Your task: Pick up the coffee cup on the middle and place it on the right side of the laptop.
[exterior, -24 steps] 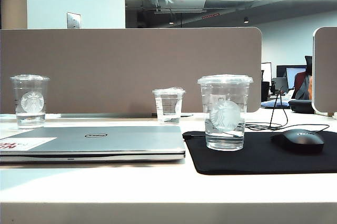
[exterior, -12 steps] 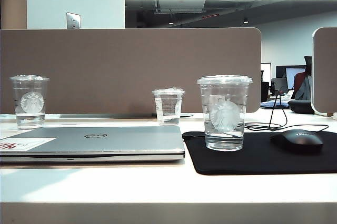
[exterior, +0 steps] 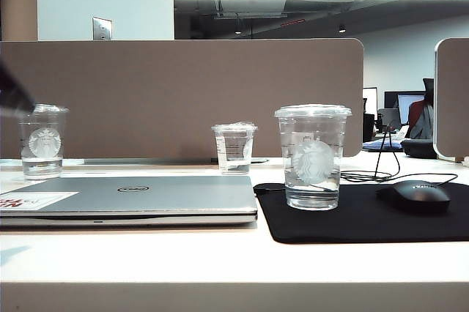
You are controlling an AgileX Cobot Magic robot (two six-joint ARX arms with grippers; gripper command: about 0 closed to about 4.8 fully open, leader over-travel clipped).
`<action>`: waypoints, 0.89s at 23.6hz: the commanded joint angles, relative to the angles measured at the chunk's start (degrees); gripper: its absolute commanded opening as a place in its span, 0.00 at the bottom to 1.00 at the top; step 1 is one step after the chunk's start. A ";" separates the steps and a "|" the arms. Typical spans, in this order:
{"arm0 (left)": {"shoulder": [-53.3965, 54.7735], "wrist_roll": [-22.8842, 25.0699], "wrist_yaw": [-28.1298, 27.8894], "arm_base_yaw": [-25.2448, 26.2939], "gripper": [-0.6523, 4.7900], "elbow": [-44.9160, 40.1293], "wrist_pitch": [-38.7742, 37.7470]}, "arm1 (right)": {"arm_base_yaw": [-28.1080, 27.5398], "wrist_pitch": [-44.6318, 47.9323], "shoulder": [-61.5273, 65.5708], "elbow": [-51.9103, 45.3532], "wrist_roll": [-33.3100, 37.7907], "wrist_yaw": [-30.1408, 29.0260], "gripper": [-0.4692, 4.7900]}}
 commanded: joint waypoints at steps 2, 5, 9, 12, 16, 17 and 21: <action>-8.48 -0.39 3.17 -0.11 0.11 -8.63 10.12 | 0.09 9.55 -6.56 -7.02 0.74 -2.80 0.09; -15.45 -0.44 3.23 -0.11 0.11 -12.17 9.90 | 0.04 13.40 -12.83 -12.13 0.63 -2.54 0.09; -22.25 0.37 2.73 0.13 0.11 -14.19 9.07 | -0.15 13.25 -19.80 -16.79 0.37 -2.19 0.09; -27.39 3.17 1.92 2.60 0.11 -14.19 4.74 | -0.13 14.08 -24.04 -19.87 0.57 0.61 0.09; -27.56 4.74 0.66 11.93 0.11 -14.19 6.56 | -0.24 16.02 -24.06 -22.16 -0.61 3.13 0.09; -27.56 4.79 0.79 14.08 0.11 -14.19 6.71 | -0.24 16.61 -24.09 -22.80 -1.38 4.52 0.09; -27.56 5.66 2.75 20.28 0.11 -14.19 7.78 | -0.28 20.70 -24.09 -25.99 -2.73 10.34 0.09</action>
